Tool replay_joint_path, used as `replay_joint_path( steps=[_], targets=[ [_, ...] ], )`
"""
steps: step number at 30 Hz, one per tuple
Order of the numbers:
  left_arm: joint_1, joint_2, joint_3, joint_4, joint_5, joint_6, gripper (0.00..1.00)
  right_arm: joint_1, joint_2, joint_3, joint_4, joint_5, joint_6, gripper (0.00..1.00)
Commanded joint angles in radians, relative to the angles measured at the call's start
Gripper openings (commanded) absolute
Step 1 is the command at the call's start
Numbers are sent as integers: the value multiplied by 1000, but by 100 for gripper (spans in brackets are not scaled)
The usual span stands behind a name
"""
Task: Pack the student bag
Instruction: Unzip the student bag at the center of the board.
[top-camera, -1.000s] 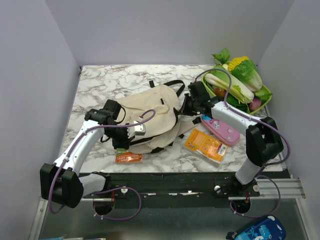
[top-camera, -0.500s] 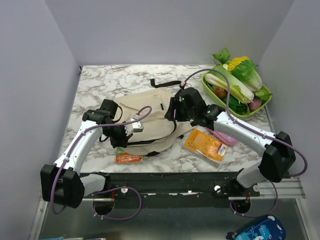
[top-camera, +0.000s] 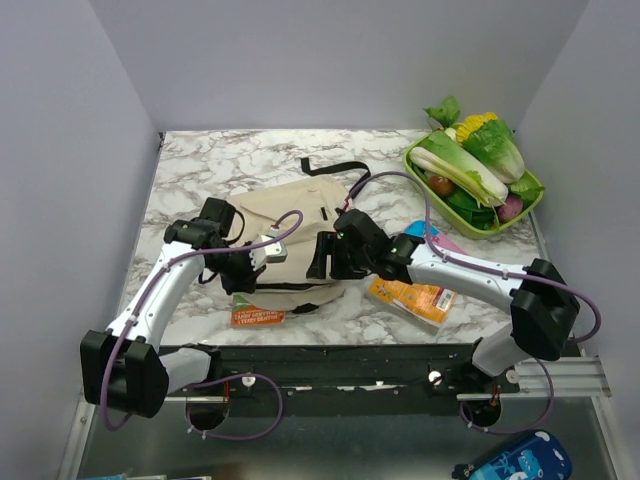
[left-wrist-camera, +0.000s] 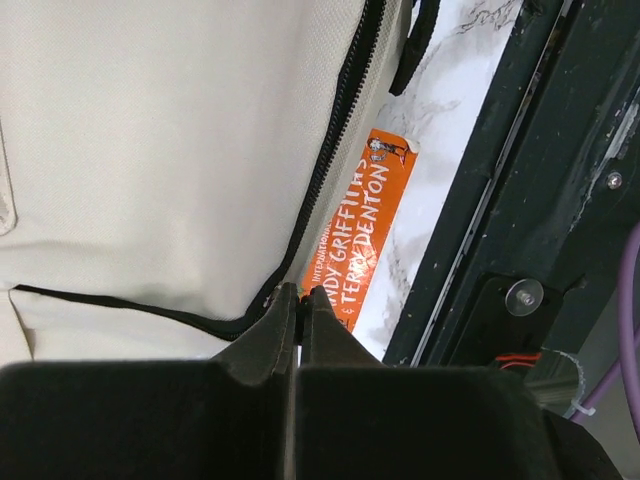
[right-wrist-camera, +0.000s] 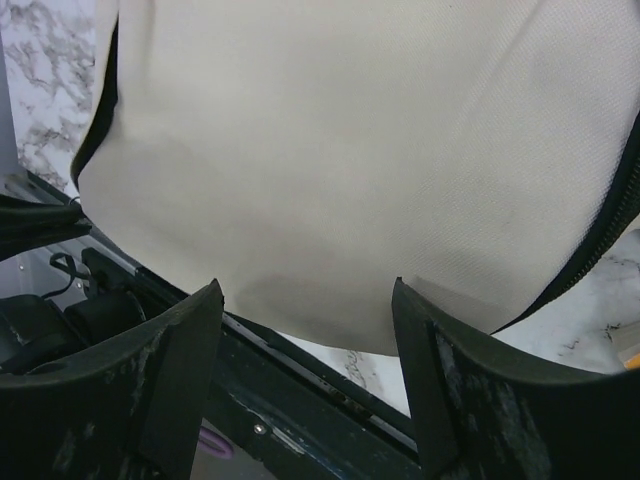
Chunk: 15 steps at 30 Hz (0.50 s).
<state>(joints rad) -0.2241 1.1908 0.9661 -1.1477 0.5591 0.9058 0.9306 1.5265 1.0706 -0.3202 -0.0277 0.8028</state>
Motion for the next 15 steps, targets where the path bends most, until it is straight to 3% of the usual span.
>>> replay_joint_path(
  steps=[1, 2, 3, 5, 7, 8, 9, 10, 15],
  targets=[
    [6, -36, -10, 26, 13, -1, 4, 10, 29, -9, 13, 2, 67, 77],
    [6, -37, -7, 26, 12, -2, 9, 8, 31, -6, 12, -3, 67, 77],
    [6, -40, 3, 29, 10, -11, 23, 11, 18, -5, 7, 0, 64, 77],
    [5, -53, 26, 39, 21, -24, 30, 11, -6, -14, 3, 20, 62, 77],
    [2, -51, 72, 43, 44, -48, 46, 13, -38, -24, -3, 37, 70, 77],
    [-10, -50, 88, 42, 48, -57, 58, 11, -45, -26, -5, 63, 70, 77],
    [-21, -48, 114, 46, 53, -70, 85, 11, -49, -24, -6, 66, 70, 78],
    [-37, -48, 121, 55, 59, -90, 99, 11, -55, -21, -8, 71, 69, 78],
    [-228, -56, 93, 193, -10, -238, 99, 11, -92, -17, -16, 112, 68, 78]
  ],
)
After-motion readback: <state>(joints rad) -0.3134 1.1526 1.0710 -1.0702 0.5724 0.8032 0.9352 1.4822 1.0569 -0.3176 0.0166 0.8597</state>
